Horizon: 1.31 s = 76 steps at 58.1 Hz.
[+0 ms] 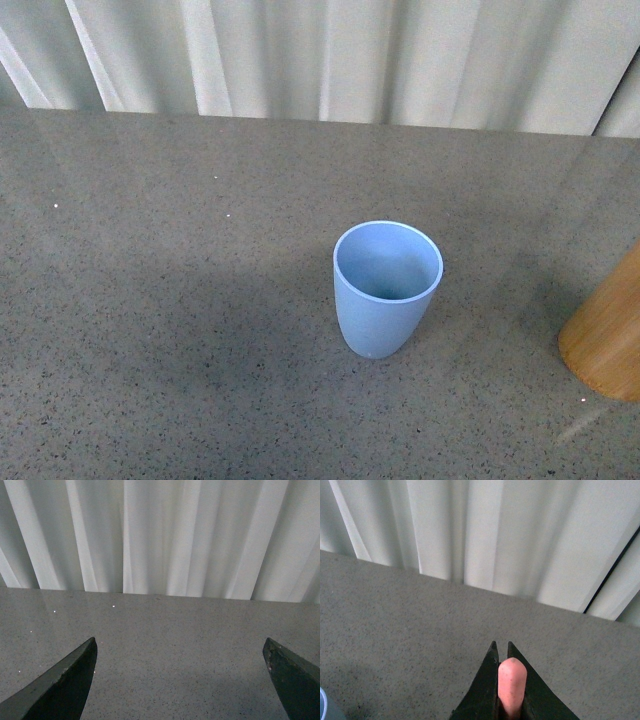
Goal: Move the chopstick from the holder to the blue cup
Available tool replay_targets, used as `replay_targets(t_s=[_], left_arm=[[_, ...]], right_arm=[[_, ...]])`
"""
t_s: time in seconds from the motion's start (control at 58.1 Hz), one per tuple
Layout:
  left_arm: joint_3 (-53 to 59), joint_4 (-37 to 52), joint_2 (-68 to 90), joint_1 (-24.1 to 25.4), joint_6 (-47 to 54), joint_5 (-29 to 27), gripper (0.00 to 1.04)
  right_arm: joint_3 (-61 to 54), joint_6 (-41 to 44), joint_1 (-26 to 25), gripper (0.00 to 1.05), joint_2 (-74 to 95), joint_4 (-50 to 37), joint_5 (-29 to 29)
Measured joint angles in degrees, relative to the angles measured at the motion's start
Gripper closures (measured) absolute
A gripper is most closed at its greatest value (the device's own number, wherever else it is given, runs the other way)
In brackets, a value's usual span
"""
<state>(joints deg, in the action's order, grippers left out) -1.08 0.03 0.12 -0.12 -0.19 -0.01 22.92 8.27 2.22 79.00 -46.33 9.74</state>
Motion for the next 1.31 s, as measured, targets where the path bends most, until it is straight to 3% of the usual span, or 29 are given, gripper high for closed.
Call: replay_targets(t_s=[0.12,0.43,0.688,1.308], left_arm=[[0.0,0.0,0.0,0.0,0.0,0.0,0.07],[0.0,0.0,0.0,0.0,0.0,0.0,0.07],[0.0,0.0,0.0,0.0,0.0,0.0,0.07],[0.0,0.0,0.0,0.0,0.0,0.0,0.07]], right_arm=[[1.77,1.42,1.6,1.03,-5.57,2.69,-1.4],[13.2,-2.78,13.86,1.03,-11.39,9.03,-5.79],[14.97,-7.89,23.41,1.03,-4.15,4.13,-6.29],[12.26,-10.23,27.63,1.03,7.48,-4.42,-7.89]])
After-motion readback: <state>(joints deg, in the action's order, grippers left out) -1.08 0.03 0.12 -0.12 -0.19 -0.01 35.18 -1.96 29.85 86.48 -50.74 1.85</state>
